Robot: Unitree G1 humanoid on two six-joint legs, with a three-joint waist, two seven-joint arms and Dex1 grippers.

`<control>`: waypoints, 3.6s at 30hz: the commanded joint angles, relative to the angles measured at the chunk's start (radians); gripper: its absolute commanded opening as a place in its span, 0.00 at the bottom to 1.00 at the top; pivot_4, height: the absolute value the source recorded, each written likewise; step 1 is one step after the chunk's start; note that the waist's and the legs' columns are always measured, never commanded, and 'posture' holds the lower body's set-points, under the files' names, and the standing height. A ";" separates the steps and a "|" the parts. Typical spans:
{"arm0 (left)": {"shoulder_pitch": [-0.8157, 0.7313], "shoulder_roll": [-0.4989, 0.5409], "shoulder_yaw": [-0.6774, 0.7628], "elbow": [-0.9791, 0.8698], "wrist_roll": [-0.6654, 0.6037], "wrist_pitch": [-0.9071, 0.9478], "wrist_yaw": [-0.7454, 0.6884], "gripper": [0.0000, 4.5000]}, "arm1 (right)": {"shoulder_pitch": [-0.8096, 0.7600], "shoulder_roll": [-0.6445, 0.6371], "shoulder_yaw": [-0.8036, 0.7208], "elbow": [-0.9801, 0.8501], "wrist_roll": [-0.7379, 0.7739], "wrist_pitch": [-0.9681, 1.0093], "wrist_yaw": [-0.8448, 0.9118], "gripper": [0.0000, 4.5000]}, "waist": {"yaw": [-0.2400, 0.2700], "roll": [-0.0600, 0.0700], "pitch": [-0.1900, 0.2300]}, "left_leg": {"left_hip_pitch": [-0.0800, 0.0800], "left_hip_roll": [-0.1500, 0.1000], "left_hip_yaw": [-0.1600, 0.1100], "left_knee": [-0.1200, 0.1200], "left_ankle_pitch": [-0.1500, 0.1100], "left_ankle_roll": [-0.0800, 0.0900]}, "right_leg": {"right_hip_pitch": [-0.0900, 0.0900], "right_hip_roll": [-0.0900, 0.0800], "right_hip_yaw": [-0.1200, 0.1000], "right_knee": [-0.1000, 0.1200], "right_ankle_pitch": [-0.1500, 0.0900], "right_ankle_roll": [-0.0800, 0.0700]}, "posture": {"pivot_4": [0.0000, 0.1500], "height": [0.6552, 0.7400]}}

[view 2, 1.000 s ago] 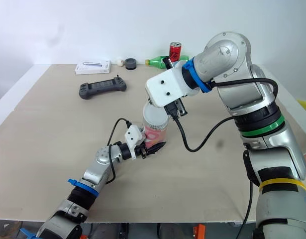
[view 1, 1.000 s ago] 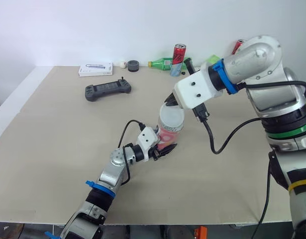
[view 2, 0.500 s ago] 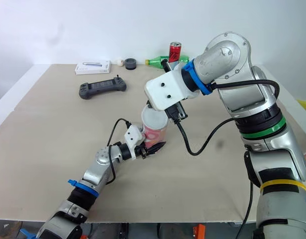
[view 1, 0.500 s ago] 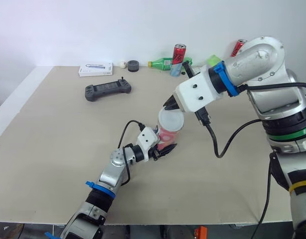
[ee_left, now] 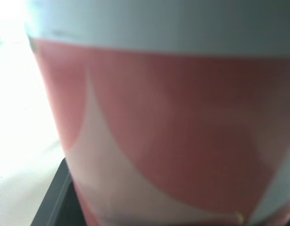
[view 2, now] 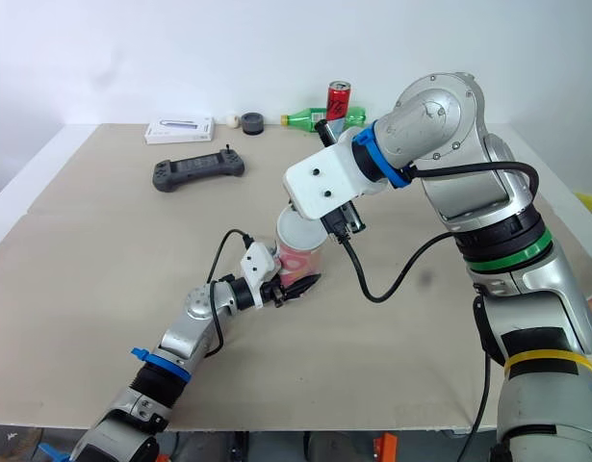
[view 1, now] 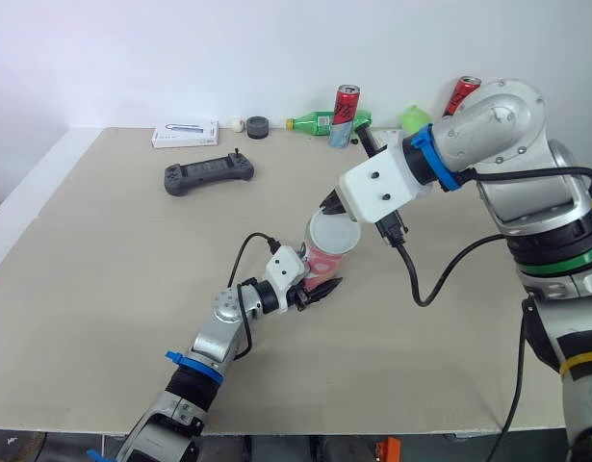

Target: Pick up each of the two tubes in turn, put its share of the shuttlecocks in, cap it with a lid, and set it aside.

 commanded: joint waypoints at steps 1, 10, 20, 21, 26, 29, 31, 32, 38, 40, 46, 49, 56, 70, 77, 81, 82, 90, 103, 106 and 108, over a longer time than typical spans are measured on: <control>0.026 0.005 -0.026 0.040 0.025 0.035 0.002 0.56 | -0.023 0.000 -0.011 0.003 -0.004 -0.011 0.000 0.01 | 0.000 0.000 0.000 | 0.000 0.000 0.000 0.000 0.000 0.000 | 0.000 0.000 0.000 0.000 0.000 0.000 | 1.00 1.00; 0.029 0.002 -0.028 0.042 0.026 0.034 0.004 0.56 | -0.003 0.001 -0.007 -0.024 0.001 -0.012 0.007 0.01 | 0.000 0.000 0.000 | 0.000 0.000 0.000 0.000 0.000 0.000 | 0.000 0.000 0.000 0.000 -0.001 0.000 | 1.00 1.00; 0.027 -0.001 -0.030 0.043 0.026 0.033 0.004 0.56 | -0.007 0.014 -0.008 -0.019 -0.027 -0.029 -0.029 0.01 | 0.000 0.000 0.000 | 0.000 0.000 0.000 0.000 0.000 0.000 | 0.000 0.000 0.000 0.000 0.000 0.000 | 1.00 1.00; 0.027 -0.001 -0.030 0.044 0.026 0.033 0.003 0.56 | -0.007 0.013 -0.007 -0.014 -0.032 -0.034 -0.030 0.01 | 0.000 0.000 0.000 | 0.000 0.000 0.000 0.000 0.000 0.000 | 0.000 0.000 0.000 0.000 0.000 0.000 | 1.00 1.00; 0.028 -0.001 -0.032 0.042 0.026 0.034 0.002 0.56 | -0.003 0.001 -0.008 -0.016 -0.031 -0.030 -0.012 0.01 | 0.000 0.000 0.000 | 0.000 0.000 0.000 0.000 0.000 0.000 | 0.000 0.000 0.000 0.000 0.000 0.000 | 1.00 1.00; 0.029 -0.002 -0.033 0.041 0.026 0.034 0.002 0.56 | 0.019 -0.021 -0.006 -0.058 -0.002 0.001 0.037 0.01 | 0.001 0.000 0.000 | 0.000 0.000 0.000 0.000 0.000 0.000 | 0.000 0.000 0.000 0.000 0.000 0.000 | 1.00 1.00; 0.029 -0.002 -0.033 0.041 0.027 0.034 0.002 0.56 | 0.026 -0.023 -0.006 -0.072 0.008 0.013 0.044 0.01 | 0.001 0.000 0.000 | 0.000 -0.001 -0.001 0.000 0.000 0.000 | 0.000 0.000 0.000 0.000 0.000 0.000 | 1.00 1.00; 0.029 -0.002 -0.032 0.041 0.027 0.034 0.002 0.56 | 0.026 -0.023 -0.006 -0.074 0.009 0.016 0.042 0.01 | 0.001 0.000 0.000 | 0.000 -0.001 -0.001 0.000 0.000 0.000 | 0.001 0.000 0.000 0.000 0.000 0.000 | 1.00 1.00; 0.027 -0.001 -0.031 0.043 0.029 0.032 -0.002 0.56 | 0.002 -0.020 -0.005 -0.034 -0.008 0.002 0.026 0.01 | 0.001 0.000 0.000 | 0.000 -0.001 -0.001 -0.001 0.000 0.000 | 0.001 -0.001 0.000 0.000 -0.001 0.000 | 1.00 1.00; 0.025 -0.001 -0.030 0.044 0.029 0.032 -0.002 0.56 | 0.015 -0.023 -0.004 -0.056 0.003 0.007 0.037 0.01 | 0.001 0.000 0.000 | 0.000 -0.001 -0.001 -0.001 0.000 0.000 | 0.001 -0.001 0.000 0.000 -0.001 0.000 | 1.00 1.00; 0.029 -0.001 -0.030 0.040 0.030 0.035 -0.002 0.56 | 0.038 -0.032 0.000 -0.097 0.010 0.011 0.040 0.01 | 0.001 0.000 0.000 | 0.000 -0.001 -0.001 -0.001 -0.001 0.000 | 0.001 -0.001 0.000 0.000 -0.001 0.000 | 1.00 1.00; 0.031 -0.002 -0.030 0.038 0.031 0.037 -0.004 0.56 | 0.043 -0.035 0.002 -0.100 0.006 0.005 0.039 0.01 | 0.001 0.000 0.000 | 0.000 -0.001 -0.001 -0.001 -0.001 0.000 | 0.001 -0.001 0.000 0.000 -0.002 0.000 | 1.00 1.00; 0.031 0.000 -0.030 0.037 0.030 0.037 -0.002 0.56 | 0.050 -0.037 0.007 -0.094 -0.007 -0.010 0.034 0.01 | 0.002 0.000 0.000 | -0.001 -0.002 -0.002 -0.001 -0.001 0.000 | 0.001 -0.001 0.000 0.000 -0.002 0.001 | 1.00 1.00; 0.031 -0.001 -0.031 0.038 0.028 0.038 -0.001 0.56 | 0.030 -0.017 0.005 -0.041 -0.033 -0.036 0.000 0.54 | 0.001 0.000 0.000 | 0.000 -0.001 -0.001 -0.001 -0.001 0.000 | 0.001 -0.001 0.000 0.000 -0.002 0.001 | 1.00 1.00; 0.028 -0.001 -0.029 0.042 0.028 0.038 -0.002 0.56 | -0.002 0.000 -0.013 -0.014 -0.018 0.001 -0.010 0.98 | 0.001 0.000 0.000 | 0.001 0.000 -0.001 -0.001 -0.001 0.000 | 0.001 0.000 -0.001 0.000 -0.002 0.001 | 1.00 1.00; 0.026 -0.001 -0.029 0.045 0.027 0.036 -0.003 0.56 | -0.029 0.005 -0.027 0.008 -0.006 0.019 -0.013 0.79 | 0.001 0.000 0.000 | 0.001 0.000 -0.001 -0.001 -0.001 0.000 | 0.001 0.000 -0.001 0.000 -0.002 0.000 | 1.00 1.00; 0.025 -0.001 -0.028 0.047 0.027 0.035 -0.003 0.56 | -0.035 0.005 -0.031 0.013 -0.001 0.022 -0.012 0.69 | 0.001 0.000 0.000 | 0.001 0.000 0.000 -0.001 -0.001 0.000 | 0.001 0.000 -0.001 0.000 -0.002 0.000 | 1.00 1.00; 0.022 -0.001 -0.029 0.052 0.029 0.031 -0.005 0.56 | -0.039 0.008 -0.044 -0.007 0.069 0.094 0.017 0.01 | 0.001 0.000 0.000 | 0.000 0.000 -0.001 -0.001 -0.001 0.000 | 0.001 -0.001 -0.001 0.000 -0.002 0.000 | 1.00 1.00; 0.025 -0.001 -0.029 0.047 0.029 0.033 -0.001 0.56 | 0.052 0.015 0.024 -0.028 0.069 0.118 0.034 0.01 | 0.001 0.000 0.000 | 0.000 0.000 -0.001 -0.001 -0.001 0.000 | 0.001 0.000 -0.001 0.000 -0.002 0.000 | 1.00 1.00; 0.025 -0.001 -0.028 0.048 0.029 0.034 0.000 0.56 | 0.074 0.013 0.038 -0.026 0.063 0.114 0.039 0.01 | 0.001 0.000 0.000 | 0.001 0.000 -0.001 -0.001 -0.001 0.000 | 0.001 0.000 -0.001 0.000 -0.002 0.000 | 1.00 1.00; 0.027 -0.001 -0.029 0.046 0.029 0.033 0.001 0.56 | 0.090 0.014 0.048 -0.015 0.050 0.105 0.033 0.01 | 0.001 -0.001 0.000 | 0.001 0.000 -0.001 -0.001 -0.001 0.000 | 0.001 0.000 -0.001 0.000 -0.002 0.001 | 1.00 1.00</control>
